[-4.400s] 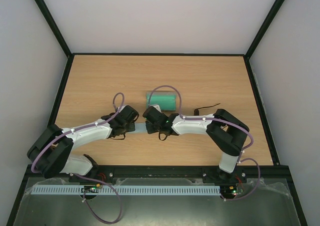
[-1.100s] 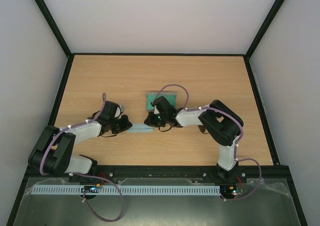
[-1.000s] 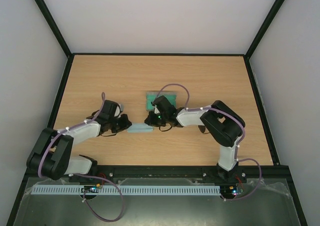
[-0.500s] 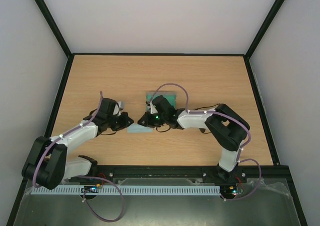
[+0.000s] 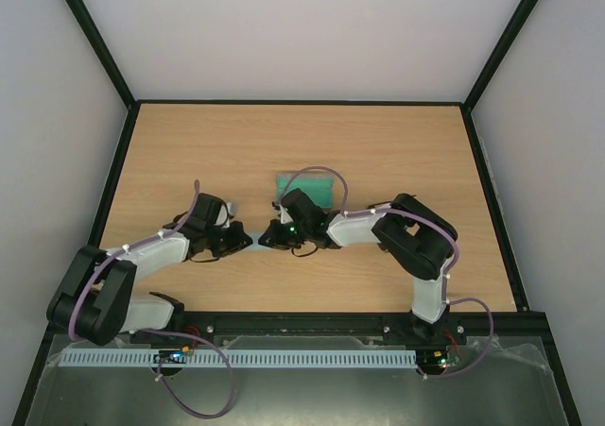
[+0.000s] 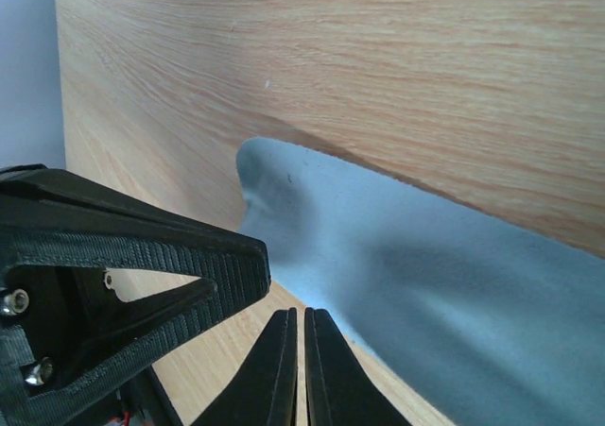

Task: Organize the sunglasses
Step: Adjust the glasses cleaning cloth at the center of the board.

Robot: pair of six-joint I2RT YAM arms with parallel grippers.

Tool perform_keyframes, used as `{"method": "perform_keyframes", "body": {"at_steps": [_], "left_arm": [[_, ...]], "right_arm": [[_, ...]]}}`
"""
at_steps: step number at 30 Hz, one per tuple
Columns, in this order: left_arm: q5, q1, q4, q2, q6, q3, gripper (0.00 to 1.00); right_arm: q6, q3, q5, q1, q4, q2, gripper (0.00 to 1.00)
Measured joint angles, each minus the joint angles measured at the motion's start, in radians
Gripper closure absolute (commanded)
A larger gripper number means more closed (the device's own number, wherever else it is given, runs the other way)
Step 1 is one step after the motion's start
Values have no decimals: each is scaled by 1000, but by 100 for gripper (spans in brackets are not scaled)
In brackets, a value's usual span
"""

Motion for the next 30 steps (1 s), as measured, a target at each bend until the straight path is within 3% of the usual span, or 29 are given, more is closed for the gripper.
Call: {"method": "perform_keyframes", "body": {"at_steps": [30], "left_arm": [[-29, -55, 74, 46, -24, -40, 98]], "right_arm": [[21, -35, 23, 6, 46, 31, 93]]}}
